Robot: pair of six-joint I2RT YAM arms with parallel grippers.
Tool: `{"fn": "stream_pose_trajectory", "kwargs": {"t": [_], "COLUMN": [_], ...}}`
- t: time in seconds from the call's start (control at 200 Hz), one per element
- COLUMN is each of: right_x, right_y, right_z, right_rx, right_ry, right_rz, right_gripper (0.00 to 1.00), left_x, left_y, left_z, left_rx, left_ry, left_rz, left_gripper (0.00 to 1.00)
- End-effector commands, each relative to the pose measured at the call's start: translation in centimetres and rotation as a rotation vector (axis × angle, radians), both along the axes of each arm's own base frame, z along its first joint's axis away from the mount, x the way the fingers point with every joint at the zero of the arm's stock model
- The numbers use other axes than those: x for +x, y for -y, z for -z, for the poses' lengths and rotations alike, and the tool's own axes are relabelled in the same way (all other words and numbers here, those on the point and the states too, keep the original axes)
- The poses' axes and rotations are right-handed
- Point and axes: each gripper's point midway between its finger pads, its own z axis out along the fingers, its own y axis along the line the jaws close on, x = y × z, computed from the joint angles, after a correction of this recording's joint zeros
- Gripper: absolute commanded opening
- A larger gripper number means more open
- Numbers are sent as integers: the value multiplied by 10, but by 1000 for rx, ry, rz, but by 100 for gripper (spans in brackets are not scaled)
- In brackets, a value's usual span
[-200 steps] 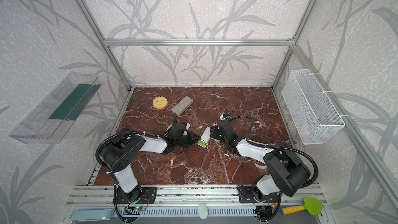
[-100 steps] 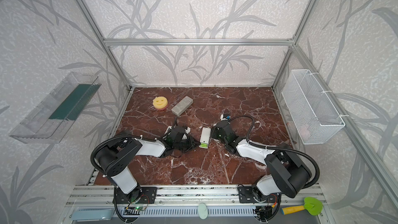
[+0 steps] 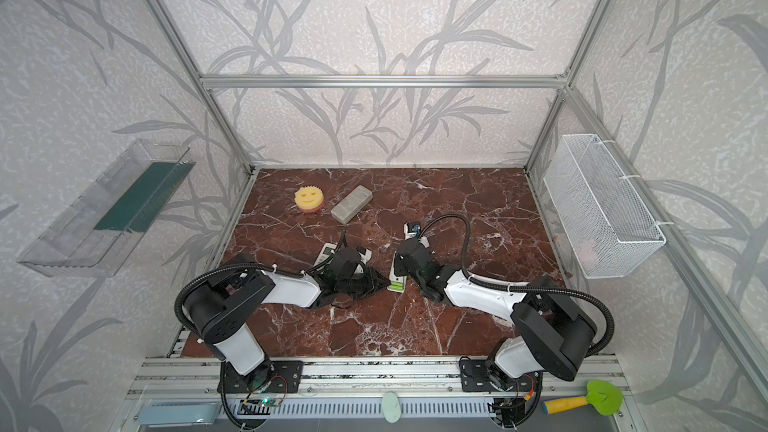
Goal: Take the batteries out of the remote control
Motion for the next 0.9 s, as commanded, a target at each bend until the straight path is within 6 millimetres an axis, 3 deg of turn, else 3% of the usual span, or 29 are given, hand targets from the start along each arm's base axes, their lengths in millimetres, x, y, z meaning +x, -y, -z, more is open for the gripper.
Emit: {"fn": "stream_pose_trajectory", "kwargs": {"t": [0.0, 0.13, 0.47, 0.625, 0.895], "right_x": [-8, -14, -14, -12, -7], "right_y": [-8, -10, 24, 39, 42], "right_z": [-12, -6, -9, -14, -12], "right_rx": [-93, -132, -110, -9, 140], "right_ry": [79, 100, 162, 210, 206], "right_rz": [-27, -20, 178, 295, 371], "right_gripper": [0, 0, 0, 0, 0], "left_x": [-27, -31, -39, -42, -46], "left_y": [-16, -16, -24, -24, -20], "left_z": [31, 34, 30, 29, 25], "left_rx": [79, 80, 77, 59, 39], "left_ry": [-115, -125, -119, -116, -109], "left_rz": [-2, -1, -10, -8, 11], "left_gripper": [24, 24, 24, 23, 23]}}
